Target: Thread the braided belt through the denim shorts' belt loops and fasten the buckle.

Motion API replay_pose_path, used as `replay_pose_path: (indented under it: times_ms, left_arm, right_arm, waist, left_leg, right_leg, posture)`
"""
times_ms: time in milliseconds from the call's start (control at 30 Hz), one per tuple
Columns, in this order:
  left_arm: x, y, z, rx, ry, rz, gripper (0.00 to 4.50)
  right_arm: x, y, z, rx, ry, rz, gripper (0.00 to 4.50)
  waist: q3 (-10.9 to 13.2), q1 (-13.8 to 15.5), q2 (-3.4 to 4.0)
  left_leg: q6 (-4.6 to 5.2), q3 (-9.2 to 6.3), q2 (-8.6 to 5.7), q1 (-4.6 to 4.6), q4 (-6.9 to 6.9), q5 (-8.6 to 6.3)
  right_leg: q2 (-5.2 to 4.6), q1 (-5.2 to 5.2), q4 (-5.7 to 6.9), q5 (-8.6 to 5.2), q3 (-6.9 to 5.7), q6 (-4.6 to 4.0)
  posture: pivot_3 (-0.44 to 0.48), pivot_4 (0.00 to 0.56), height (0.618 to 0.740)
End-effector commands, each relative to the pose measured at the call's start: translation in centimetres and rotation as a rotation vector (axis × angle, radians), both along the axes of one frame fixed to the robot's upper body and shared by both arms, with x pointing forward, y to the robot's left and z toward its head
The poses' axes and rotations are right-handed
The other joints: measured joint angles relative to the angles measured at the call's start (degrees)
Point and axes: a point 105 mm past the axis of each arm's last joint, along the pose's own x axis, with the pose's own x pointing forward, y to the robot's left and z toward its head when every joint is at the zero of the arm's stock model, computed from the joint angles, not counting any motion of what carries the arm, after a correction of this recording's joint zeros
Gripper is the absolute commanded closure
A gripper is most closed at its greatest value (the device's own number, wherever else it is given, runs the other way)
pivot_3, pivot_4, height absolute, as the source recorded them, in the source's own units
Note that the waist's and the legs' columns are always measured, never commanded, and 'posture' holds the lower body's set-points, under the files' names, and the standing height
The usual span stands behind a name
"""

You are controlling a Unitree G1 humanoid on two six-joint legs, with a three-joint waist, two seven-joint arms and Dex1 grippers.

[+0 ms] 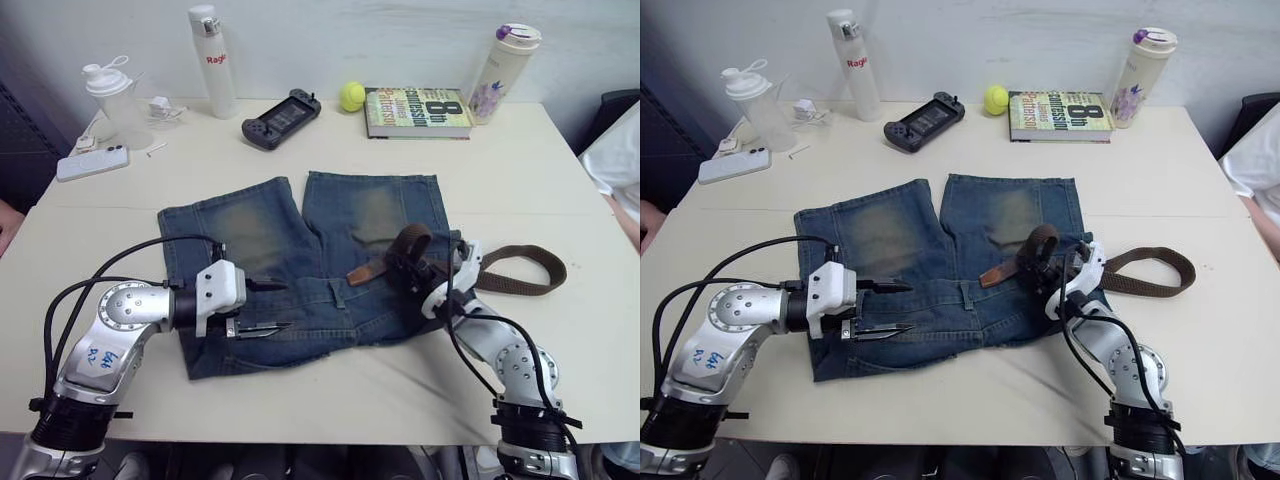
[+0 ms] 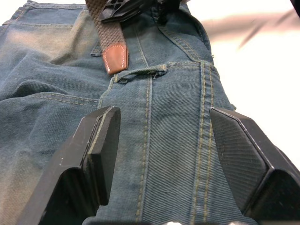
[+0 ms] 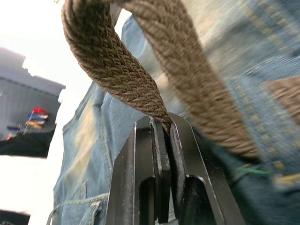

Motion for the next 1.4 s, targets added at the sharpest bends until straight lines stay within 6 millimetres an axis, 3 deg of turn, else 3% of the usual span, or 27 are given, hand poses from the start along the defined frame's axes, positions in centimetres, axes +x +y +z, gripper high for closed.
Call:
replay_pose_path:
  times_ms: [33, 200, 400, 1100, 1400]
  left_arm:
    - [-0.4, -0.3, 0.5, 0.0, -0.041, -0.013, 1.17]
    - [-0.8, 0.2, 0.0, 0.002, -0.027, 0.004, 1.17]
    - [-1.0, 0.6, -0.2, 0.002, -0.02, 0.012, 1.17]
    - [-0.4, 0.1, 0.1, -0.007, -0.046, 0.024, 1.17]
    - [-0.4, 0.0, 0.2, -0.009, -0.049, 0.024, 1.17]
  right_arm:
    - [-0.9, -1.2, 3.1, 0.021, -0.067, -0.027, 4.5]
    - [-2.6, -0.3, 4.9, 0.008, -0.075, 0.008, 4.5]
    - [-4.0, 2.8, 3.4, -0.092, -0.017, 0.09, 4.5]
    - [-3.2, 5.4, 3.0, -0.085, -0.026, 0.096, 4.5]
    - [-3.7, 6.4, 1.3, 0.034, 0.059, 0.127, 4.5]
  waist:
    - [0.1, -0.2, 0.09]
    - [0.1, -0.6, 0.18]
    - [0.1, -1.3, 0.19]
    - [0.1, -1.6, 0.19]
    - [0.1, -1.7, 0.19]
  left_leg:
    - [-0.04, 0.01, 0.0, -0.03, 0.0, 0.03]
    - [-0.18, 0.01, 0.04, -0.03, -0.06, 0.11]
    - [-0.18, 0.02, 0.05, -0.03, -0.09, 0.11]
    - [-0.2, 0.02, 0.05, -0.04, -0.14, 0.12]
    - [-0.23, 0.01, 0.09, -0.02, -0.16, 0.13]
  right_leg:
    - [0.01, -0.03, -0.01, 0.0, 0.0, 0.0]
    - [0.06, -0.06, 0.0, 0.0, 0.0, 0.0]
    - [0.07, -0.08, -0.01, 0.0, 0.01, 0.0]
    - [0.08, -0.12, -0.03, 0.0, 0.01, 0.0]
    - [0.1, -0.12, -0.02, 0.0, 0.01, 0.0]
  posture:
    - [0.0, 0.15, 0.74]
    - [0.0, 0.15, 0.74]
    - [0.0, 0.15, 0.74]
    - [0.0, 0.15, 0.74]
    - [0.0, 0.15, 0.74]
